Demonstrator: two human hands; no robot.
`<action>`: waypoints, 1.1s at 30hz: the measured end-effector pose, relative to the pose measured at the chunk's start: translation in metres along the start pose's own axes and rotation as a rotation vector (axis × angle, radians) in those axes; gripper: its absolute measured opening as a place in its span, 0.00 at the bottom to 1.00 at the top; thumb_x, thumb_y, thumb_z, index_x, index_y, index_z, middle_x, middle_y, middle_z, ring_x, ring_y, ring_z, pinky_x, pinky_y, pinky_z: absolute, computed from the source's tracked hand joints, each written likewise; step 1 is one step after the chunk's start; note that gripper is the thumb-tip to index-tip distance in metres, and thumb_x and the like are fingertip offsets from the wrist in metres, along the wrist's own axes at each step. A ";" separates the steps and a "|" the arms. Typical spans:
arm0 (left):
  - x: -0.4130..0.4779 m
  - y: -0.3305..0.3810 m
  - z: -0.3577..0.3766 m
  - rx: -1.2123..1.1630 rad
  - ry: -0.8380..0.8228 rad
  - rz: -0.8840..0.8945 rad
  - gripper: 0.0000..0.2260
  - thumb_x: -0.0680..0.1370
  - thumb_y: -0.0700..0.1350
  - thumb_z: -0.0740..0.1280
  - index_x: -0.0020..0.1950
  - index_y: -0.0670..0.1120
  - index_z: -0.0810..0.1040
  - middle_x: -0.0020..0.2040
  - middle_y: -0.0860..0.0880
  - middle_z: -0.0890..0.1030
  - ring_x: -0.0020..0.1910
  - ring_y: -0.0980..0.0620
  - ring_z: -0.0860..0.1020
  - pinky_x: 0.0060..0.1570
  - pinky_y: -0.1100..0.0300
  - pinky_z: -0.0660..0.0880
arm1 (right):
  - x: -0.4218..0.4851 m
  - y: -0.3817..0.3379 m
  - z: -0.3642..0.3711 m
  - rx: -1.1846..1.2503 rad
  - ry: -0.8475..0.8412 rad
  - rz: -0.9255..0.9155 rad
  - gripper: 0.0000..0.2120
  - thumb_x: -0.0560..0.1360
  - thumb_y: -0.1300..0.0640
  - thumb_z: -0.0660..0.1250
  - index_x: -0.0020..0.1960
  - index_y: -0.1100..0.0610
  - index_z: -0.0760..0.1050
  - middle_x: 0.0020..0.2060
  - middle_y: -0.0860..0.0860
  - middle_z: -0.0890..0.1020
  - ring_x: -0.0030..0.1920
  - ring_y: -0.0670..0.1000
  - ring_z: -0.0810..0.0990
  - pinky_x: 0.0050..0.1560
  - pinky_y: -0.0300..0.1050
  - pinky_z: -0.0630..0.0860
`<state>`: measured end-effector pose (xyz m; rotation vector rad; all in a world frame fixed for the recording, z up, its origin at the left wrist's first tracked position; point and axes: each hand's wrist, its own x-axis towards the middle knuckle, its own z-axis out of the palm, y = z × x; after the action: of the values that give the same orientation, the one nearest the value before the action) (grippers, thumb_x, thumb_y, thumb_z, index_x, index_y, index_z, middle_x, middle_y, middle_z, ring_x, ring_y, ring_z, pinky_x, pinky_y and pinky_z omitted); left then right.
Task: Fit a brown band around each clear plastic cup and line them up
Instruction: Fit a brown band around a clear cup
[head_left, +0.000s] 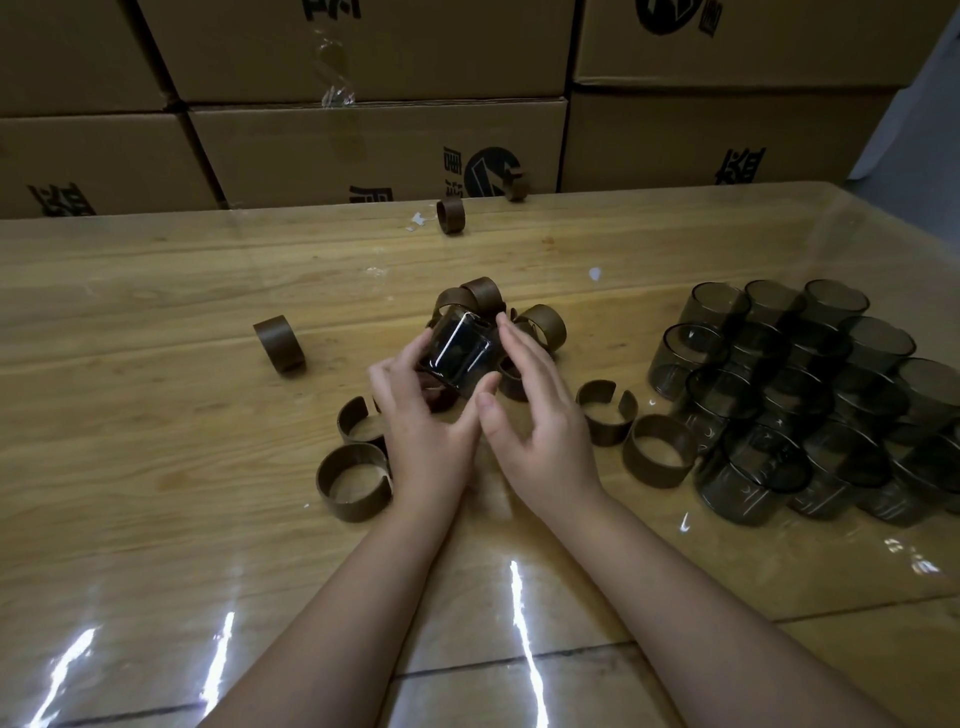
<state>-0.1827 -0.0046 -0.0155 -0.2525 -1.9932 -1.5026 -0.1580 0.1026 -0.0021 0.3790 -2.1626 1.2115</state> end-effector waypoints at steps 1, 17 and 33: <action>0.000 0.001 0.000 0.009 -0.017 0.016 0.29 0.70 0.47 0.76 0.66 0.55 0.66 0.55 0.60 0.64 0.50 0.58 0.74 0.50 0.72 0.72 | 0.001 0.001 -0.001 0.017 0.005 0.002 0.27 0.78 0.52 0.59 0.72 0.64 0.64 0.72 0.55 0.69 0.73 0.49 0.65 0.70 0.36 0.62; -0.003 0.005 -0.002 -0.159 -0.183 -0.084 0.29 0.77 0.58 0.55 0.76 0.50 0.55 0.66 0.58 0.73 0.64 0.67 0.71 0.59 0.75 0.66 | 0.005 0.003 -0.001 0.494 -0.141 0.400 0.22 0.70 0.44 0.67 0.62 0.42 0.66 0.54 0.48 0.79 0.52 0.62 0.80 0.52 0.58 0.78; -0.004 0.010 -0.002 -0.144 -0.197 0.027 0.23 0.78 0.49 0.60 0.70 0.41 0.68 0.68 0.47 0.74 0.69 0.55 0.71 0.68 0.59 0.69 | 0.008 0.011 -0.004 0.636 -0.002 0.519 0.15 0.79 0.55 0.64 0.63 0.48 0.66 0.54 0.49 0.80 0.48 0.46 0.83 0.41 0.39 0.79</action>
<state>-0.1736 -0.0019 -0.0093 -0.5032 -2.0232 -1.6613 -0.1686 0.1126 -0.0025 0.0628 -1.8827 2.1933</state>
